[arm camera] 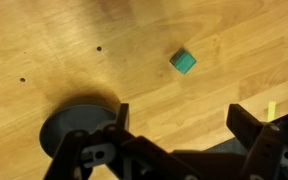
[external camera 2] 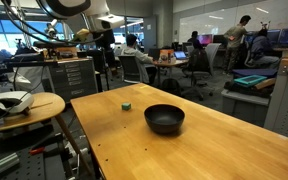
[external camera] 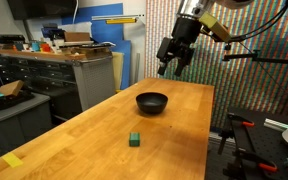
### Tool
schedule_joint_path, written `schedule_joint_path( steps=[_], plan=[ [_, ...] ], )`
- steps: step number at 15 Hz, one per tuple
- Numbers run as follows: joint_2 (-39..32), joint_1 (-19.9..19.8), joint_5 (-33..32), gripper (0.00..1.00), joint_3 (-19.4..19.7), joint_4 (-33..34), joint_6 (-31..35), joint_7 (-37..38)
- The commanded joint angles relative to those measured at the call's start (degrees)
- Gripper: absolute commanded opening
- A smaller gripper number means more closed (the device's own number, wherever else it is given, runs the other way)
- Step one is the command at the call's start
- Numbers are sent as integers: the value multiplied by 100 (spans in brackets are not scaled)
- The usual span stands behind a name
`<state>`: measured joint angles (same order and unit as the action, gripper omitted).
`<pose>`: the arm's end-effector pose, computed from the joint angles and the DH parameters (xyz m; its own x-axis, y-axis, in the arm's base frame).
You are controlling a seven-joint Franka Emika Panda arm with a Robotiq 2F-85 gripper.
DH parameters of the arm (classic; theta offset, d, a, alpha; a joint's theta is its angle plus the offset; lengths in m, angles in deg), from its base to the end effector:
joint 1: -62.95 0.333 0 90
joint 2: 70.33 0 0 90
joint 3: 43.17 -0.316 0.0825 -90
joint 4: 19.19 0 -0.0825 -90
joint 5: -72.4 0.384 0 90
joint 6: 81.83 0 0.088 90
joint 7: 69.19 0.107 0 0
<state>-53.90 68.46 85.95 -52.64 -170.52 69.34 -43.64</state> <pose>0.4212 0.1052 0.3669 0.9049 -0.3804 0.1907 -0.3372 -0.9144 -0.2241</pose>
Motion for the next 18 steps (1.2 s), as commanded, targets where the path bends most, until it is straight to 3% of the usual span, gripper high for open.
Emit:
schedule_joint_path(
  steps=[1, 4, 9, 18],
  plan=[
    [-994, -291, -399, 100, -317, 659, 325, 1061],
    [-1654, -303, -1099, 100, -315, 1083, 228, 2115],
    [-2625, 182, -1994, 100, 35, 1868, -65, 3636],
    [-3888, 999, -1790, 100, 462, 3036, -203, 4529]
  ],
)
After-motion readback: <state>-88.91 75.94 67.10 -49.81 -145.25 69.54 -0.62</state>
